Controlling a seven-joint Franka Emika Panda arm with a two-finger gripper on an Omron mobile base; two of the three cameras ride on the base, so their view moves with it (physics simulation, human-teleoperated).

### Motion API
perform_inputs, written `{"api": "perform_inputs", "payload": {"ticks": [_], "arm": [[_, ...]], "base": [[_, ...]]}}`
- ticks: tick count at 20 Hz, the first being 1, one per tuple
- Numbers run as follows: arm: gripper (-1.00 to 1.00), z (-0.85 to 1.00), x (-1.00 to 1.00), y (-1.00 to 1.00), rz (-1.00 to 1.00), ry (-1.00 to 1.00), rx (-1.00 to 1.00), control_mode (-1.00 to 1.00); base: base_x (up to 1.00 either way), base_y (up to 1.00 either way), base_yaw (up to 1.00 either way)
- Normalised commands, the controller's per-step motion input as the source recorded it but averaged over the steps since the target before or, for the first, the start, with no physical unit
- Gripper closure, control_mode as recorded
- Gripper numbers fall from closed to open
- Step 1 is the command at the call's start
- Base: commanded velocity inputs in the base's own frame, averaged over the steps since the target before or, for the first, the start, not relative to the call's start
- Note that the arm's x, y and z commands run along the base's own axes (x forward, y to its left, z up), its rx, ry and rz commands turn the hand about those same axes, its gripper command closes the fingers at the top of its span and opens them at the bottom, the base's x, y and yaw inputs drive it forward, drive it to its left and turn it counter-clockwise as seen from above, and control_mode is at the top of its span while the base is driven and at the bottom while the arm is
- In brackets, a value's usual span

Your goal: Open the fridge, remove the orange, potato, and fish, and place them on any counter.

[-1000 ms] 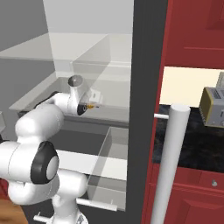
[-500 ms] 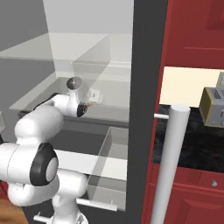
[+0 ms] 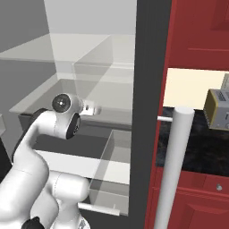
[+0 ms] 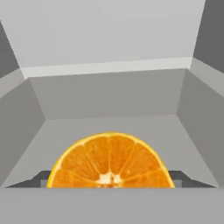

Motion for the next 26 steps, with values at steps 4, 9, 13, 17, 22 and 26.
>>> {"api": "perform_inputs", "payload": {"ticks": [4, 9, 13, 17, 22, 26], "arm": [[1.0, 0.32, -1.0, 0.0, 0.0, 0.01, 0.0, -1.0], [1.0, 0.03, -0.8, 0.02, 0.0, 0.01, 0.0, 1.0], [1.0, 0.0, 0.0, 0.0, 0.0, 0.0, 0.0, 1.0], [1.0, 0.0, 0.0, 0.0, 0.0, 0.0, 0.0, 1.0], [1.0, 0.0, 0.0, 0.0, 0.0, 0.0, 0.0, 1.0], [1.0, 0.0, 0.0, 0.0, 0.0, 0.0, 0.0, 1.0]], "base": [[0.0, 0.0, 0.0], [-0.2, 0.03, 0.0], [-1.0, 0.18, -0.05], [-1.0, 0.19, -0.11], [-1.0, 0.18, -0.31], [-1.0, 0.15, -0.59]]}}
